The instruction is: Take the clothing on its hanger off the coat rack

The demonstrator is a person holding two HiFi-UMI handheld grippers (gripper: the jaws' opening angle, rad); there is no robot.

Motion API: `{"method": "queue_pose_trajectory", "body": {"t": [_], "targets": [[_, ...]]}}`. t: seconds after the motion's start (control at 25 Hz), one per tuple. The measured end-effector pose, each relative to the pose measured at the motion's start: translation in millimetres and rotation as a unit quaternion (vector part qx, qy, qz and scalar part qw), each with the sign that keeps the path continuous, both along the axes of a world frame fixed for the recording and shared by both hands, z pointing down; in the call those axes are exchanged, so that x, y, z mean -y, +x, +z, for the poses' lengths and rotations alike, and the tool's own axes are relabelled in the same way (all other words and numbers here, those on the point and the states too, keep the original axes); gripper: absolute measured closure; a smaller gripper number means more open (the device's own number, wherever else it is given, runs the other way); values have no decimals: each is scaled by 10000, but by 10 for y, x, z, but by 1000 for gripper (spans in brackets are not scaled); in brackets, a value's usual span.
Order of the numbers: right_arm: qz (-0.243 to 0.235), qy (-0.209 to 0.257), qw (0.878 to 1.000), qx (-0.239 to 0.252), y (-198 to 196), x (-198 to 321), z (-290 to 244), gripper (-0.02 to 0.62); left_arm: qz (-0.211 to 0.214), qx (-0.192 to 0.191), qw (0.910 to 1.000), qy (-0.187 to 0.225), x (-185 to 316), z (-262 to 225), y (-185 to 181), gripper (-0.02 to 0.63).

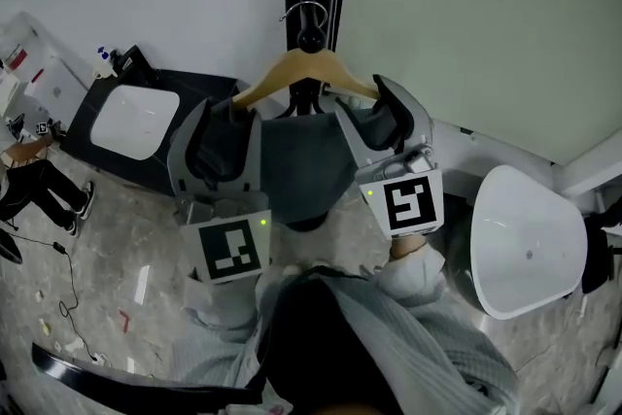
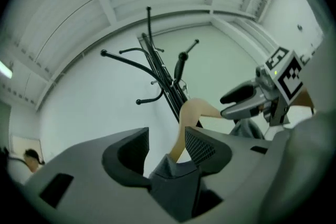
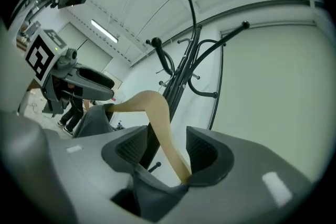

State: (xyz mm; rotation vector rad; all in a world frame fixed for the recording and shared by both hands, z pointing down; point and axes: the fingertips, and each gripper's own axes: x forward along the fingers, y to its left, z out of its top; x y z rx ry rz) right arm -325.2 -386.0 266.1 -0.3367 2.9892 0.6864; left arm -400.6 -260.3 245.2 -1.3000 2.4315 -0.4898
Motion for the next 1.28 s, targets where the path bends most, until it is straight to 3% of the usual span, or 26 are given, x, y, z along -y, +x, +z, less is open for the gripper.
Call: {"method": "queue_pose_trajectory", "body": {"t": [0.16,0.32,0.44,0.56,0.68,1.0,1.28], "targets": [[73,457,9973,-576,-193,38,164,396,-379,636,9938,-824,230,146,-95,394],[139,914,9927,-778,-344,59,204,397,-734,1156,9788,-1524,450,291,-218,394],[340,1287,9864,-961,-397,91,220,397,-920,1464,9685,-1793,562,367,-269,395],[602,1636,9801,-950,-428,171,205,398,-1083,1721,9639,-1719,625,315,-296,397],[839,1840,9759,-820,-406,237,155,483,-1048,1662,9658,-1693,636,301,-285,502],[936,1990,9728,-730,-395,219,111,486,-1096,1779,9623,-1742,611,265,-255,506],[1202,2189,9675,-393,-173,138,-313,486,-1048,2213,9590,-1428,547,-174,-52,506]]}}
